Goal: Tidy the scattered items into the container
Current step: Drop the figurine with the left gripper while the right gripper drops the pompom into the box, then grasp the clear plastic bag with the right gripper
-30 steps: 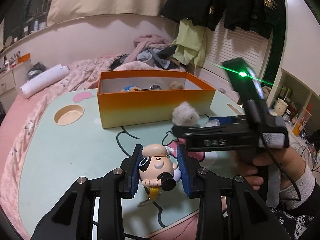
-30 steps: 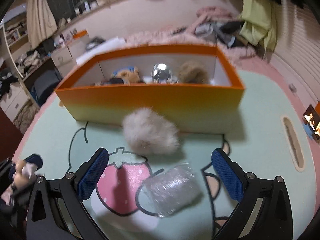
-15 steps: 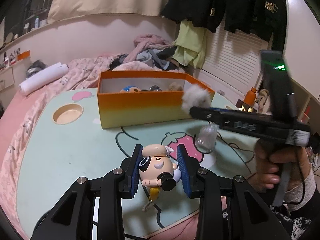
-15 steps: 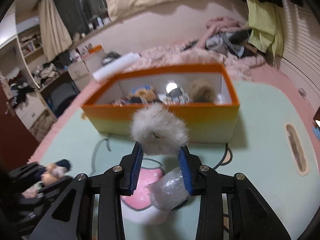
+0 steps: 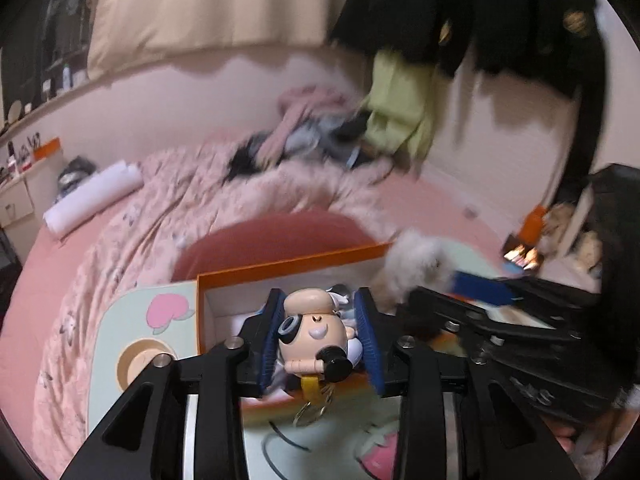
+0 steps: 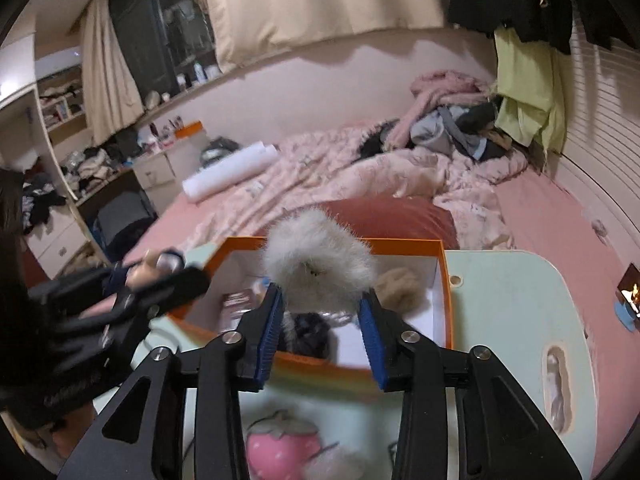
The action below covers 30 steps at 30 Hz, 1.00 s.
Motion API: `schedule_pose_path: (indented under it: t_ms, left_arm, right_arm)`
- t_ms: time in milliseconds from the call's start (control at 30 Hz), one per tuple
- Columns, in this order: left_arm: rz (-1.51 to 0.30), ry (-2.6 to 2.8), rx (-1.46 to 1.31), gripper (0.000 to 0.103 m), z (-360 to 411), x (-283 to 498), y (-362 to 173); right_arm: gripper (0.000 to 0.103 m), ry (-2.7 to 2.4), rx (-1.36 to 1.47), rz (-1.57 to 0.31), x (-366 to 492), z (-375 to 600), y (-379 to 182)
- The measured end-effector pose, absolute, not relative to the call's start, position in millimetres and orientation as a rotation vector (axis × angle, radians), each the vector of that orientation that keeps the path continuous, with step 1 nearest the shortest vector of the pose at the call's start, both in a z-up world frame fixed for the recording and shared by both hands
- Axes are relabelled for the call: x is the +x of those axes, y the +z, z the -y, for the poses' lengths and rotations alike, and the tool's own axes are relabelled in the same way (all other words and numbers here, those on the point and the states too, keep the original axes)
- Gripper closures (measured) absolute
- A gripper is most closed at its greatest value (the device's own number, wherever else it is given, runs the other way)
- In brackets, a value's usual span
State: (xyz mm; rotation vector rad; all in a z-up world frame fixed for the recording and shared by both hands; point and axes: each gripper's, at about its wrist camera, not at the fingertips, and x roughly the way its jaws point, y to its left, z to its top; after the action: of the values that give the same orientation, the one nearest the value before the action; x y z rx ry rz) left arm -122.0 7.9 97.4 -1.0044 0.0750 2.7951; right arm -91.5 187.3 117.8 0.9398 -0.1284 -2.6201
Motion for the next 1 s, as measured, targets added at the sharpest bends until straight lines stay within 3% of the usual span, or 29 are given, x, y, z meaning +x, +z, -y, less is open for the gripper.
schedule_pose_path:
  t_ms: [67,100,167,200,367,433,800,867,933,1000]
  left_arm:
    - [-0.075,2.818,-1.03,0.046,-4,-123,88]
    - [-0.055,2.814,-1.01,0.034,-1,-118,85]
    - [-0.019,2.826,-0.968,0.019,4,-105,82]
    - [-0.021,2.837,-0.945,0.019,6,-96,81]
    - [-0.107,2.842,-0.946,0.01,4,-59,72]
    - [-0.126,2.826,-0.957,0.009,2,-43,64]
    - [-0.048,2.811,-1.168,0.006,7,-9,-1]
    - [-0.086,2.828,-1.186,0.004,4,-9,-4]
    - [-0.113,2.835,-1.178,0.0,-1,-9,-7]
    - [-0.108,2.838,-1.165,0.0,0,-7,-7]
  right_arm:
    - [0.056,-2.64,0.989,0.151,-97,-194,111]
    - [0.056,-2.638,0.99,0.177,-94,-200,109]
    - [0.046,-2.628,0.965,0.246,-82,-213,104]
    - [0.038,-2.636,0.954,0.266,-76,-219,103]
    - [0.036,-2.645,0.926,0.256,-44,-231,100]
    - [0.03,-2.638,0.929,0.231,-30,-229,96]
    - [0.028,-2.602,1.113,-0.031,-8,-201,39]
    - [0.032,-2.608,1.114,-0.111,-5,-194,32]
    - [0.055,-2.612,1.066,-0.167,1,-190,32]
    - [0.066,-2.594,1.045,-0.175,4,-187,32]
